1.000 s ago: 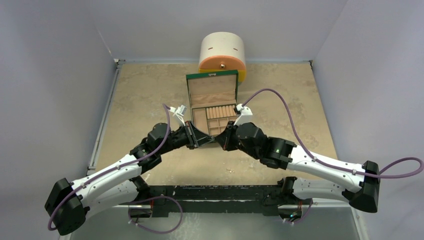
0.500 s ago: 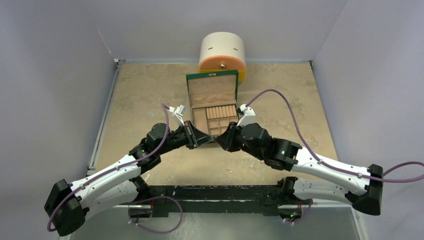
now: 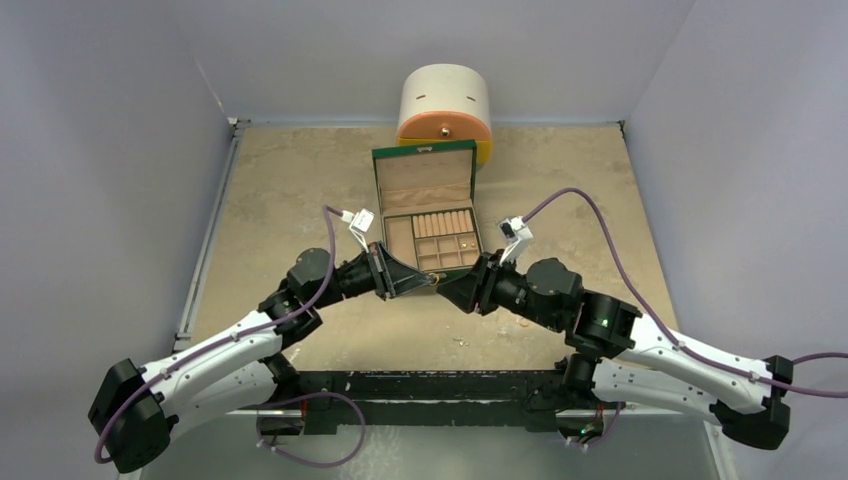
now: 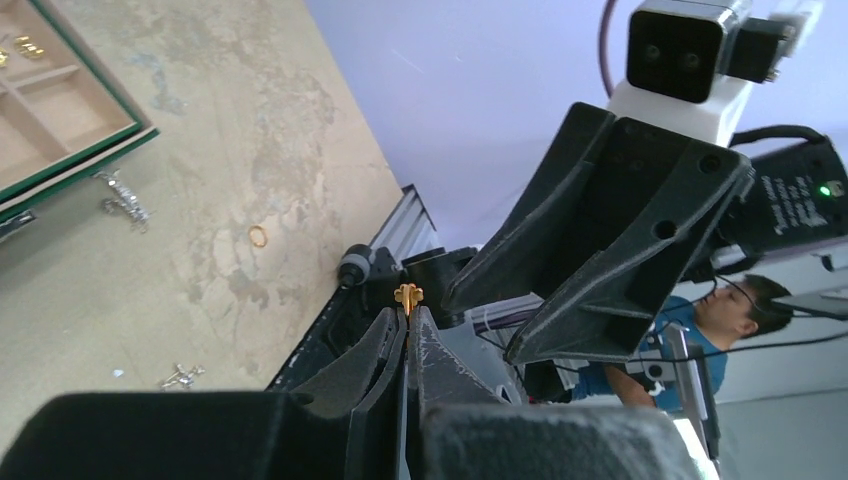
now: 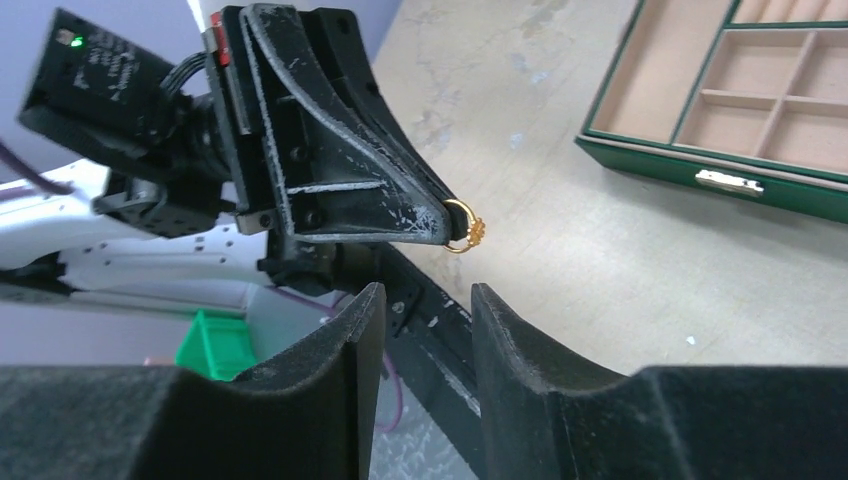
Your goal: Organize the mixed jewelry
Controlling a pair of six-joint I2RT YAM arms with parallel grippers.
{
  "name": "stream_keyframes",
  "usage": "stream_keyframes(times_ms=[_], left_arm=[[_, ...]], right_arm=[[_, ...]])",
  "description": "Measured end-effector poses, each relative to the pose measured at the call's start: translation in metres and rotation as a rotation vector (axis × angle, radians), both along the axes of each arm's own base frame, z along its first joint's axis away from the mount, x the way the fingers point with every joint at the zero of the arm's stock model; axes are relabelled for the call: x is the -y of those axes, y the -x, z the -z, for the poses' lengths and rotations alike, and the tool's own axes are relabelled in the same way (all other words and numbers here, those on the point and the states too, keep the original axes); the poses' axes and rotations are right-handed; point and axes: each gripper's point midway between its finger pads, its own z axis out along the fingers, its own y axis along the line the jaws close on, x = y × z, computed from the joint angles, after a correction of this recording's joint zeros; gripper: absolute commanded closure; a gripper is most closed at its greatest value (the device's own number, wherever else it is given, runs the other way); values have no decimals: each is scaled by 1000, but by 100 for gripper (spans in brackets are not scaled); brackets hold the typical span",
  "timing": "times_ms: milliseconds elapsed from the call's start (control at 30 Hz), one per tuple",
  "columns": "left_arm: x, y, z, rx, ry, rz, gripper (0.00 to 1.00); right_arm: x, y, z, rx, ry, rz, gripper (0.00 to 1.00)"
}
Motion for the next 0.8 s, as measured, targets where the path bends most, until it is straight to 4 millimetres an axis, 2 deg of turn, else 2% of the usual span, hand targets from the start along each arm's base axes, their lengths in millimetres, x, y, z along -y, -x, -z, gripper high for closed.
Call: stream_keyframes(times_ms=[200,467,633,800], left_arm=[[0,16,-23,64,67,75,100],[-5,38,-55,136,161,164,100],[-6,48,-65,157,199,205,100],[-7,53,-67,155,218,229,100]], right_arm=[[-1,13,-19,26,-84,-68,54],[-4,29,-34,60,-181,-153,54],[-8,34,-50,88,-243,-191,54],[-13,38,-61,109,-286,-224,56]])
